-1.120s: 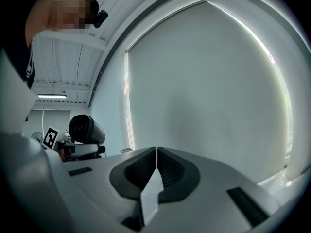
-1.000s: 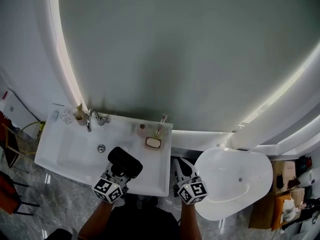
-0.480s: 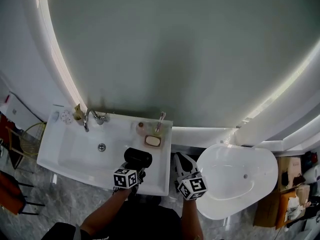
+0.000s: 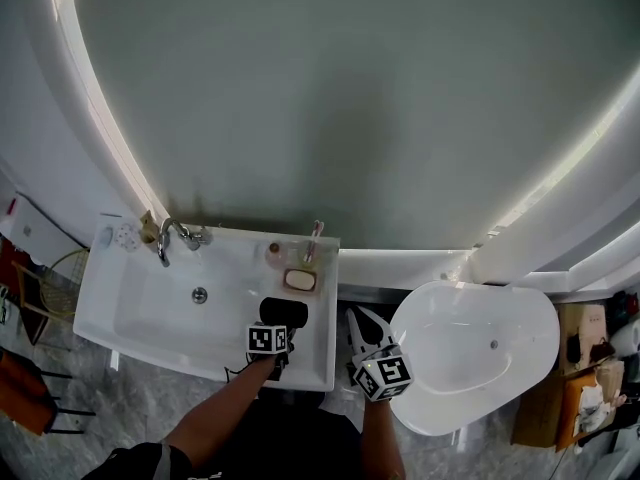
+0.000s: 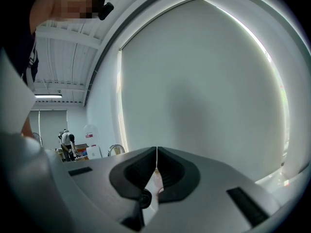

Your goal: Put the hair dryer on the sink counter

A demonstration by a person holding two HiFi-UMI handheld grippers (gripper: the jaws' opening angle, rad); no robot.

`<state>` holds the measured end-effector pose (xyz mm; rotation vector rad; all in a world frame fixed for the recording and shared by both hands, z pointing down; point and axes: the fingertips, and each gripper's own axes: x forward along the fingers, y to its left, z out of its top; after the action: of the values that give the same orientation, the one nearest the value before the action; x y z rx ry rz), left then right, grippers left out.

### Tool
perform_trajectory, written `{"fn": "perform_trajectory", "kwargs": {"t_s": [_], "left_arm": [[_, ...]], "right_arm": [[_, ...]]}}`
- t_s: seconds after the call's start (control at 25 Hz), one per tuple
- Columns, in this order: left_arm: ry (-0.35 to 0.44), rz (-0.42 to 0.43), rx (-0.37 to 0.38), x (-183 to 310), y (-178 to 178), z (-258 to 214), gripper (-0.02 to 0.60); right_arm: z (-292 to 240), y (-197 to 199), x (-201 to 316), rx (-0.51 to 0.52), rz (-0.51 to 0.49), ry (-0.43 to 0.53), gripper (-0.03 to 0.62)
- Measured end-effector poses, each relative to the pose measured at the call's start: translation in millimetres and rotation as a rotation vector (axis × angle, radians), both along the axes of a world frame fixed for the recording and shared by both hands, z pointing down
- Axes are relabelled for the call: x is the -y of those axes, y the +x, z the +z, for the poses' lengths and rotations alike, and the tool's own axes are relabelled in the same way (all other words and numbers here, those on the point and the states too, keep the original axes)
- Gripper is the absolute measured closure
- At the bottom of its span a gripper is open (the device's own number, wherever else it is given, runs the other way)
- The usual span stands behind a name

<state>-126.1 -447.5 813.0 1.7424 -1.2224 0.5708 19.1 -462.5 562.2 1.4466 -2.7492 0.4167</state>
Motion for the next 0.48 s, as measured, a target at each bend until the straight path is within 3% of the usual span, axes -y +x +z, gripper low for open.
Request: {"fn": "perform_trajectory", "kwargs": {"t_s": [0.48], "left_arm": [[-0.177, 0.015, 0.107, 24, 19, 49, 0.362]], "right_arm": [[7, 14, 0, 0.017, 0.008, -0.024, 0.563]]}}
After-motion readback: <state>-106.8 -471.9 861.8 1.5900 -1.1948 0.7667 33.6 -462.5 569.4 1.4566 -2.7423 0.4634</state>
